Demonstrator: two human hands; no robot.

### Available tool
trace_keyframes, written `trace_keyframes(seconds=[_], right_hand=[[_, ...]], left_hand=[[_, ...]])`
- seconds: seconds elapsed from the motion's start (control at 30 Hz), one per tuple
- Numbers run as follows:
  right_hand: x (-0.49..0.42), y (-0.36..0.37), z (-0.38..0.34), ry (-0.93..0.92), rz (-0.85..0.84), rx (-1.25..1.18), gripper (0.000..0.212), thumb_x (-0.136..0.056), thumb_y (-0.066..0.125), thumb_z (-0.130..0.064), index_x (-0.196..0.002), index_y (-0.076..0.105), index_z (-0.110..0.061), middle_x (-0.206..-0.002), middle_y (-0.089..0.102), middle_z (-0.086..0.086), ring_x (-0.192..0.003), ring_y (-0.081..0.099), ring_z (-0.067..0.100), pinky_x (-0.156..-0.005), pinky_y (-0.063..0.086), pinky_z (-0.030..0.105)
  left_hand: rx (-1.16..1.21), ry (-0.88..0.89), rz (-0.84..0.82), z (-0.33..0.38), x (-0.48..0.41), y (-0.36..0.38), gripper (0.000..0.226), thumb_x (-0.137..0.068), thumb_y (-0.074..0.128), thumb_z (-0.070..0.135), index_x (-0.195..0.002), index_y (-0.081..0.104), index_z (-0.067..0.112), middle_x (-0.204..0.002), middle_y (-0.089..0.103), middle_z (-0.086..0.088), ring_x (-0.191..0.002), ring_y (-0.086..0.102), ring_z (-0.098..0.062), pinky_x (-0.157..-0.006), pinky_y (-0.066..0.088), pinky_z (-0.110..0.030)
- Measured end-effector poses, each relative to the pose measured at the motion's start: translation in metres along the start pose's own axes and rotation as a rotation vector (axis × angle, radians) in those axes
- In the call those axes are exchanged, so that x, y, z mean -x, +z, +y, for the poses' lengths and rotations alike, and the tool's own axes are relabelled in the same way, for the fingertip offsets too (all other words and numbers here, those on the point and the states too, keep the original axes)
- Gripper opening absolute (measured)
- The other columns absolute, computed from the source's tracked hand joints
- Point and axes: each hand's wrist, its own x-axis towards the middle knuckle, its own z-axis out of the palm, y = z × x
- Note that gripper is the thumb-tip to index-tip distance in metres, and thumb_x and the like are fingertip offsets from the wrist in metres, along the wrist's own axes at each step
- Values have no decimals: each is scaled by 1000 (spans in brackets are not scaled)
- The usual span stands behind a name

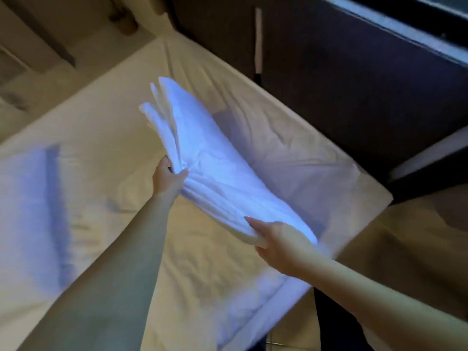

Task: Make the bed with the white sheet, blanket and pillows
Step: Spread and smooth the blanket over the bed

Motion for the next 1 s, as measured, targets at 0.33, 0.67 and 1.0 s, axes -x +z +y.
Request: trace_keyframes(seconds=[0.33, 0.67, 1.0], right_hand=[[44, 137, -158, -144, -100, -63, 72, -85, 52, -33, -152, 30, -47, -123, 66, -7, -109, 63, 21, -82, 52, 36], [54, 237, -186, -109, -355, 53, 78, -89, 52, -17, -154, 24, -50, -135, 58, -10, -115, 56, 17, -79, 38, 23], [36, 225, -181, -38, -430, 19, 74, -92, 53, -13, -152, 29, -48, -130, 60, -10, -113, 57, 19, -82, 43, 27]], left_hand=[[119, -174, 30, -135, 58, -173, 33, -67, 79, 29, -98, 70, 23, -99, 74, -11, -97, 72, -35, -72, 60, -48], [552, -539, -7, -252, 83, -194, 31, -83, 73, 1, -110, 69, 18, -105, 75, -8, -89, 74, -25, -70, 58, -33], [1084, -628, -148, -243, 2, -190, 42, -94, 57, 39, -123, 70, 11, -118, 74, -14, -104, 72, -34, -99, 50, -48]])
